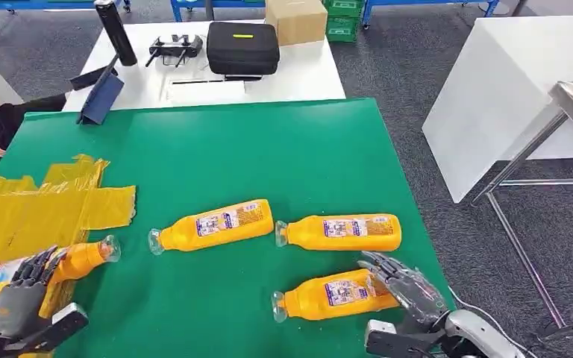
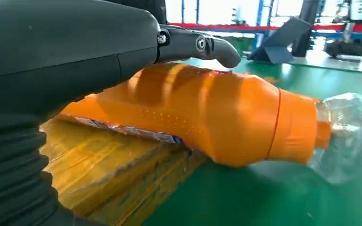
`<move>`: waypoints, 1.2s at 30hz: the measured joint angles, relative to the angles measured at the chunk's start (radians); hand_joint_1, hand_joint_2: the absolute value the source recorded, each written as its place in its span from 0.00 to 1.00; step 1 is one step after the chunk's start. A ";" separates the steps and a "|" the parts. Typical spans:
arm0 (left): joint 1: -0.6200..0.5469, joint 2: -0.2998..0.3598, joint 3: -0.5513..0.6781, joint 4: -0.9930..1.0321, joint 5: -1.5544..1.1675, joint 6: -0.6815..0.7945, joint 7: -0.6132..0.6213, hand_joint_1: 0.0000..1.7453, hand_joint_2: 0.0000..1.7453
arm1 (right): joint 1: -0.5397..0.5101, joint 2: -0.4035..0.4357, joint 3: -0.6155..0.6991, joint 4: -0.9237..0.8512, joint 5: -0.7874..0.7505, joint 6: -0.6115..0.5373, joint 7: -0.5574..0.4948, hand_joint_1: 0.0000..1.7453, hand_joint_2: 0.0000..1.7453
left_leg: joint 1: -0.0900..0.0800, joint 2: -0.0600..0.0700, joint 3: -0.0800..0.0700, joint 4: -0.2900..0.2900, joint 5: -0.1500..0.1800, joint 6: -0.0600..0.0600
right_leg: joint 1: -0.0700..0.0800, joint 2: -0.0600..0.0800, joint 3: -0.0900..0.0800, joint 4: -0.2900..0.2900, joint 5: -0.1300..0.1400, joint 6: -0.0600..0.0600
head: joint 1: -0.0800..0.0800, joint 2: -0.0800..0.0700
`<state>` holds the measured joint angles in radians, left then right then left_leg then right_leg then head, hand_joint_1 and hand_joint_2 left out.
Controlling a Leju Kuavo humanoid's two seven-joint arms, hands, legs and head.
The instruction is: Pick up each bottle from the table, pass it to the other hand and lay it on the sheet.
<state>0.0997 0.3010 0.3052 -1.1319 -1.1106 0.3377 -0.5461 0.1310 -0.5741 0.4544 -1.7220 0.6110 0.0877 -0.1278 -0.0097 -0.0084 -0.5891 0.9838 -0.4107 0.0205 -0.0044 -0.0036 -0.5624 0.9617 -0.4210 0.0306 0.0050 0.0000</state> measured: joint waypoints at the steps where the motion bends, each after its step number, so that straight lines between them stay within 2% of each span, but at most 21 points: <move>1: 0.006 -0.001 0.007 -0.010 0.021 -0.021 -0.021 0.00 0.00 | -0.006 0.002 -0.002 0.007 0.020 0.000 0.005 0.00 1.00 | 0.000 0.000 0.000 0.000 0.000 0.000 | 0.000 0.000 0.000 0.000 0.000 0.000 | 0.000 0.000; 4: 0.026 -0.008 0.019 -0.034 0.065 -0.064 -0.062 0.00 0.00 | -0.024 0.009 -0.005 0.026 0.055 0.004 0.013 0.00 1.00 | -0.001 -0.001 0.000 0.000 0.000 0.000 | 0.000 0.000 0.000 0.000 0.000 0.000 | 0.000 0.000; 6: 0.044 -0.021 0.034 -0.068 0.153 -0.142 -0.113 0.00 0.00 | -0.042 0.022 -0.003 0.053 0.115 0.004 0.023 0.00 1.00 | -0.001 -0.001 0.000 0.000 0.000 0.000 | 0.000 0.000 0.000 0.000 0.000 0.000 | 0.000 0.000; 9: 0.078 -0.038 0.030 -0.140 0.357 -0.260 -0.117 0.00 0.00 | -0.080 0.058 0.009 0.116 0.175 0.018 0.027 0.00 1.00 | 0.000 0.000 0.000 0.000 0.000 0.000 | 0.000 0.000 -0.001 0.000 0.000 0.000 | 0.000 0.000; 10: 0.088 -0.041 0.018 -0.163 0.412 -0.284 -0.117 0.00 0.00 | -0.092 0.070 0.018 0.142 0.187 0.023 0.029 0.07 1.00 | 0.000 -0.001 0.000 0.000 0.000 0.001 | 0.000 0.000 -0.001 0.000 0.000 0.000 | 0.000 0.000; 11: 0.094 -0.045 0.008 -0.180 0.442 -0.295 -0.118 0.00 0.00 | -0.100 0.081 0.027 0.166 0.195 0.025 0.031 0.93 1.00 | 0.000 -0.001 -0.001 0.000 0.001 0.002 | 0.000 0.000 -0.001 0.000 0.000 0.000 | 0.000 0.000; 12: 0.099 -0.048 0.004 -0.190 0.460 -0.304 -0.118 0.00 0.00 | -0.108 0.087 0.031 0.179 0.199 0.027 0.032 1.00 1.00 | 0.000 -0.001 -0.002 0.000 0.001 0.002 | 0.000 -0.001 -0.002 0.000 0.000 0.000 | 0.000 0.000; 18: 0.104 -0.051 -0.097 -0.325 0.844 -0.445 -0.118 0.00 0.00 | -0.206 0.098 0.115 0.301 0.209 0.124 0.041 1.00 1.00 | 0.001 0.004 0.005 0.000 -0.002 0.000 | 0.001 0.003 0.000 -0.001 0.000 -0.001 | 0.001 0.000; 20: 0.097 -0.059 -0.114 -0.364 0.920 -0.503 -0.118 0.00 0.00 | -0.227 0.098 0.138 0.326 0.205 0.124 0.041 1.00 1.00 | 0.001 0.005 0.009 0.000 -0.004 0.000 | 0.000 0.004 -0.005 -0.001 -0.003 -0.004 | 0.000 0.000; 23: 0.076 -0.099 -0.103 -0.393 1.036 -0.668 -0.118 0.00 0.00 | -0.237 0.087 0.161 0.339 0.178 0.124 0.050 1.00 1.00 | 0.001 0.005 0.014 0.000 -0.006 -0.002 | 0.000 0.004 0.000 -0.001 -0.004 -0.002 | 0.000 0.000; 27: 0.065 -0.175 -0.068 -0.424 1.208 -0.854 -0.097 0.00 0.00 | -0.223 0.084 0.161 0.337 0.094 0.091 0.053 1.00 1.00 | 0.001 0.004 0.016 0.001 -0.004 0.001 | 0.000 0.004 0.003 -0.001 -0.003 0.001 | 0.000 0.000; 29: 0.067 -0.210 -0.051 -0.441 1.296 -0.904 -0.055 0.00 0.00 | -0.199 0.089 0.154 0.322 0.013 0.048 0.017 1.00 1.00 | 0.001 0.004 0.015 0.001 -0.004 0.001 | 0.000 0.004 0.004 -0.001 -0.003 0.002 | 0.001 0.000; 31: 0.074 -0.237 -0.042 -0.459 1.340 -0.926 -0.034 0.00 0.00 | -0.169 0.096 0.143 0.297 -0.047 0.029 -0.007 1.00 1.00 | 0.001 0.004 0.013 0.001 -0.004 0.001 | 0.000 0.004 0.013 -0.001 -0.003 0.002 | 0.001 0.000; 36: 0.077 -0.282 -0.028 -0.483 1.351 -0.933 -0.023 0.00 0.00 | -0.127 0.114 0.135 0.256 -0.066 0.027 -0.009 1.00 1.00 | 0.002 0.005 0.012 0.001 -0.005 0.000 | 0.000 0.004 0.009 -0.001 -0.003 0.002 | 0.000 0.000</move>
<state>0.1765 0.0194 0.2770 -1.6144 0.2407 -0.5951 -0.5695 0.0043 -0.4601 0.5898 -1.4656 0.5451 0.1144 -0.1370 -0.0082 -0.0039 -0.5776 0.9847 -0.4154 0.0208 -0.0039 0.0003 -0.5537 0.9605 -0.4235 0.0323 0.0050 0.0000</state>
